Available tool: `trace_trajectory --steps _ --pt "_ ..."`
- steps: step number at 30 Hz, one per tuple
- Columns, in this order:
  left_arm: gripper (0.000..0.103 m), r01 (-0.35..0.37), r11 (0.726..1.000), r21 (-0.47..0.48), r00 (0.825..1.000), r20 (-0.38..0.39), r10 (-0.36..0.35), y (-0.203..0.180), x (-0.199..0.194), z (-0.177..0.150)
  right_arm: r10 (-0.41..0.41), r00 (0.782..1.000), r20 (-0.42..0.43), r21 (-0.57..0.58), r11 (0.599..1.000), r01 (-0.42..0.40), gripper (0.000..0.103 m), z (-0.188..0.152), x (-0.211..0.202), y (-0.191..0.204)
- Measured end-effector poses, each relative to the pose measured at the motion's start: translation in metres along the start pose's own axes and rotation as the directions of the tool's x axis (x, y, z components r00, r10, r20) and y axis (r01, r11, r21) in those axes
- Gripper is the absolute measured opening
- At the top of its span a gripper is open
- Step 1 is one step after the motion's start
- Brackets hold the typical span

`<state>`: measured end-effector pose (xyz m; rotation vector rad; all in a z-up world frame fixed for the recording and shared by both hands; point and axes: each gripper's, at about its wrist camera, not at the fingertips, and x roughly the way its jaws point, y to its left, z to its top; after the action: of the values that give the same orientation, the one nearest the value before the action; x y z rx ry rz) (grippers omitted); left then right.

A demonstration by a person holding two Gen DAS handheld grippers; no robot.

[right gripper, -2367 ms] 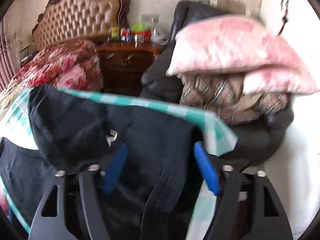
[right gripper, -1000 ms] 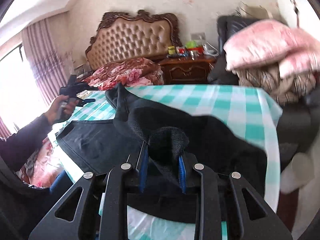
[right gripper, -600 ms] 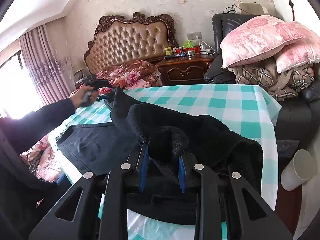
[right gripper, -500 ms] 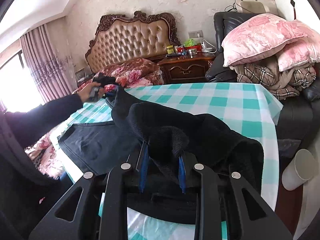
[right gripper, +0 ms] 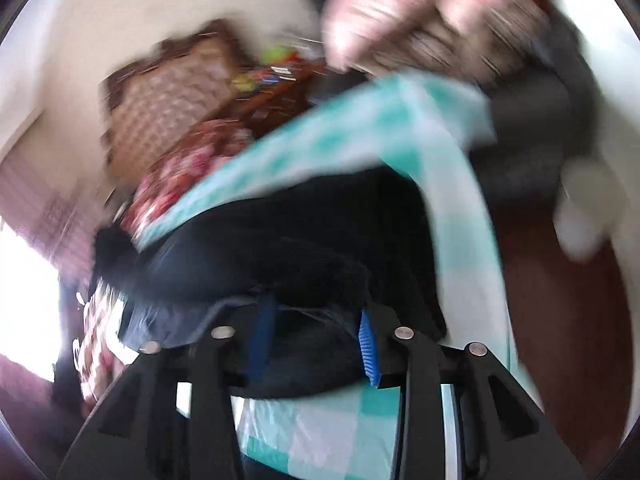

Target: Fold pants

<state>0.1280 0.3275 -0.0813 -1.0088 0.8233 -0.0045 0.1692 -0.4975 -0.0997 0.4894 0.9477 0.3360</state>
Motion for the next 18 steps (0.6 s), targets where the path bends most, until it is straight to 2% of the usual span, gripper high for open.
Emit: trace_trajectory --steps 1,3,5,8,9,10,12,14,18 --pt "0.006 -0.01 1.0 -0.021 1.0 -0.018 0.01 0.02 -0.005 -0.021 -0.023 1.0 -0.017 0.059 0.998 0.024 0.047 -0.01 0.004 -0.007" --pt "0.006 -0.01 0.997 -0.08 0.998 -0.062 0.005 0.064 -0.005 -0.065 -0.006 1.0 -0.002 0.157 0.988 0.006 0.061 -0.026 0.004 -0.014" --pt "0.007 -0.018 0.997 -0.074 1.0 -0.026 0.016 0.081 -0.011 -0.083 -0.035 0.999 0.035 0.276 0.961 0.024 0.062 -0.045 -0.003 -0.017" --pt "0.011 0.041 0.998 -0.05 0.999 0.012 -0.04 0.078 -0.023 -0.086 -0.023 0.994 0.109 0.437 0.899 -0.027 0.062 -0.068 -0.017 -0.025" --pt "0.02 0.054 0.998 -0.037 0.998 0.012 -0.054 0.074 -0.025 -0.084 -0.021 0.99 0.141 0.465 0.884 -0.047 0.062 -0.075 -0.023 -0.023" --pt "0.032 0.068 0.997 -0.033 0.998 0.013 -0.068 0.073 -0.028 -0.083 -0.016 0.989 0.15 0.462 0.885 -0.056 0.062 -0.077 -0.024 -0.021" --pt "0.043 0.093 0.995 -0.04 0.996 0.015 -0.092 0.072 -0.027 -0.08 0.008 0.987 0.162 0.448 0.89 -0.081 0.062 -0.075 -0.022 -0.009" --pt "0.044 0.097 0.994 -0.043 0.995 0.015 -0.096 0.074 -0.029 -0.081 0.02 0.986 0.167 0.443 0.892 -0.093 0.067 -0.072 -0.016 -0.004" --pt "0.045 0.098 0.993 -0.068 0.995 0.021 -0.096 0.076 -0.02 -0.079 -0.039 0.993 0.11 0.44 0.898 -0.013 0.068 -0.056 0.004 -0.003"
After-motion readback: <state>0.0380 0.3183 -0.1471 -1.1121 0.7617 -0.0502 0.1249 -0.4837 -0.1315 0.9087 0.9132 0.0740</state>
